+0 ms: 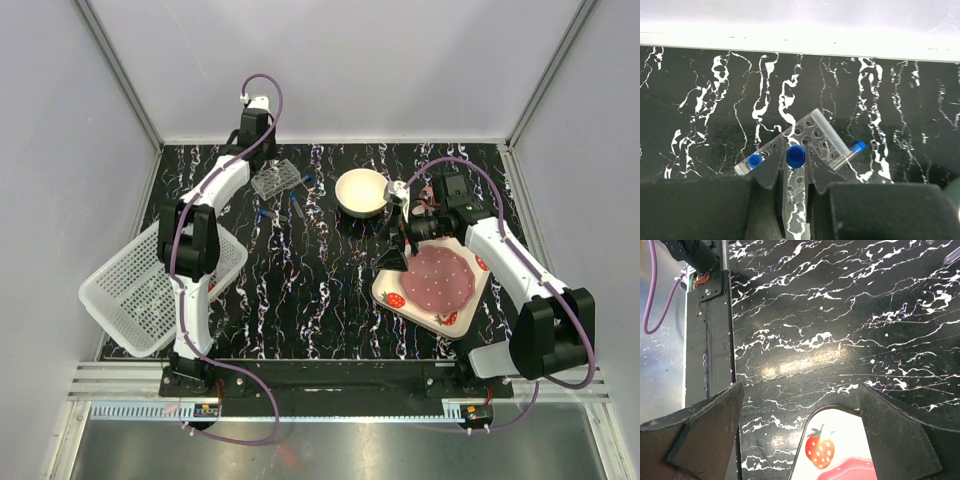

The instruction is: Organize the chemistry lab equipment

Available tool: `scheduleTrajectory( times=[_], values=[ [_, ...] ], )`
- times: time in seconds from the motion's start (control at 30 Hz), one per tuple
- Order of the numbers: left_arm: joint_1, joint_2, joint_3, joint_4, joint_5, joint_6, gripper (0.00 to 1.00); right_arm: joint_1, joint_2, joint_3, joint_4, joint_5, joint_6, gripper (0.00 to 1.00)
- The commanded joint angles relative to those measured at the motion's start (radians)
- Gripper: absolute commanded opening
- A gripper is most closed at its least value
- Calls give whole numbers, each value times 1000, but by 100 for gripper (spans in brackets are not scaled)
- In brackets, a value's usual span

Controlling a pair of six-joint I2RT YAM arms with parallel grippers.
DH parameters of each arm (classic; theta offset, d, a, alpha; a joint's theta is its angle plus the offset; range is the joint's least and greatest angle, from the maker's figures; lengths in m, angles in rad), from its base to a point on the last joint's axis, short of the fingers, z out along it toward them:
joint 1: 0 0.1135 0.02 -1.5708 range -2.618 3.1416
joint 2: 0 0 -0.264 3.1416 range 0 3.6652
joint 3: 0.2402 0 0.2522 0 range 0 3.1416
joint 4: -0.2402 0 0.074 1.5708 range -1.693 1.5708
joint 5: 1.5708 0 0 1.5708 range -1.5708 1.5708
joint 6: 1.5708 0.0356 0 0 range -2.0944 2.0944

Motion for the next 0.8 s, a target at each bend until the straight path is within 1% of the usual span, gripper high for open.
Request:
scheduleTrajectory(
  times=[0.0, 0.43, 0.77],
  values=[
    [19, 49, 82, 2, -37, 43, 2, -4, 34, 47, -69, -25, -72, 100],
    [23, 115, 126, -9, -19, 60, 3, -4, 72, 52, -74, -16, -81, 100],
    [23, 132, 125, -21, -10, 62, 3, -4, 80, 53, -75, -16, -81, 100]
  ],
)
